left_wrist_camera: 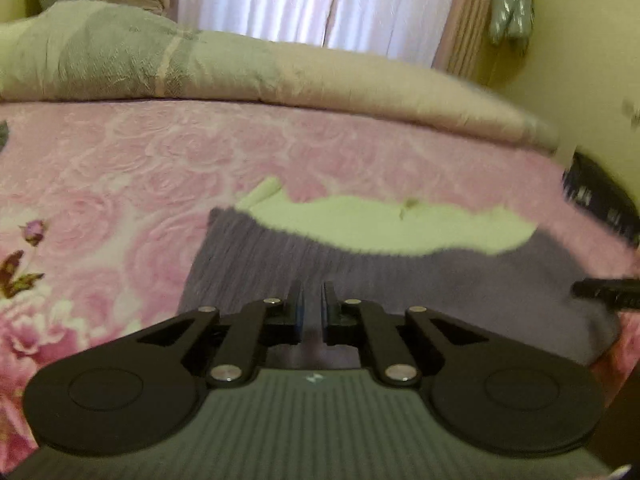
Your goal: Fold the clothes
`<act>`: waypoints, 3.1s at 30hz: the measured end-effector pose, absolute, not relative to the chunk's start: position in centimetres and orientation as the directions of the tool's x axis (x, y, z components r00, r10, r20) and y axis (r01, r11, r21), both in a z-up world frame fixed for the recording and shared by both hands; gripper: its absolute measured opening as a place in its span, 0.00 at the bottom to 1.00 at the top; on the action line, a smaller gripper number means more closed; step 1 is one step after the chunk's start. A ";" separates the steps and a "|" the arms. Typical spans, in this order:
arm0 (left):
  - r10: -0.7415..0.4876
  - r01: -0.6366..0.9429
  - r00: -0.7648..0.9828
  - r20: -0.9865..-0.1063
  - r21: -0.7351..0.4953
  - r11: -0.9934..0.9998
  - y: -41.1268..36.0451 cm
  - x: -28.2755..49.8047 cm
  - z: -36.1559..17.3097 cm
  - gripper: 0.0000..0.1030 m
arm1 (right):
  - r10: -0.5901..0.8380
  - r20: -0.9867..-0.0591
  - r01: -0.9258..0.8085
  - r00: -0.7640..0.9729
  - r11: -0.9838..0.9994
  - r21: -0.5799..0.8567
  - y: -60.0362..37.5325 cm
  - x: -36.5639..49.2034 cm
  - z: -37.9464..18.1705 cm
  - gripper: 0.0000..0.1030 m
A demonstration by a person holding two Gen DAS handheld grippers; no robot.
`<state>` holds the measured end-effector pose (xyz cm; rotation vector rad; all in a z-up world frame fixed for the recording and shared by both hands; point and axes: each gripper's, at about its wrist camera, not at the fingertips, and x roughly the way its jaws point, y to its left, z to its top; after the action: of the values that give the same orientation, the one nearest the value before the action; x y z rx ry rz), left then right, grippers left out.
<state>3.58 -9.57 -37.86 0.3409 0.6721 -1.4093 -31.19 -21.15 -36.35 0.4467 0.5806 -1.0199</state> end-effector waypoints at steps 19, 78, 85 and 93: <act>-0.722 0.983 0.093 -0.685 -0.053 0.176 -14.7 4.8 -40.4 0.03 | -0.663 -0.618 0.871 0.423 0.485 0.077 -24.8 -28.3 -36.7 0.38; -0.559 0.941 0.267 -0.785 0.086 0.328 -0.9 -4.8 -36.4 0.30 | -0.566 -0.748 0.917 0.346 0.371 0.144 -11.7 -32.4 -36.3 0.85; -0.557 0.941 0.303 -0.773 0.148 0.305 0.4 -7.3 -35.3 0.36 | -0.549 -0.769 0.934 0.326 0.311 0.173 -10.2 -33.4 -35.9 0.85; -0.589 0.936 0.323 -0.741 0.158 0.315 2.9 -8.2 -33.5 0.36 | -0.575 -0.748 0.936 0.331 0.303 0.181 -8.1 -34.3 -34.8 0.85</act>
<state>-8.22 2.93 -33.49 0.6499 0.6340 -1.0981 -34.33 -8.08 -34.78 0.6814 0.6302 -1.0931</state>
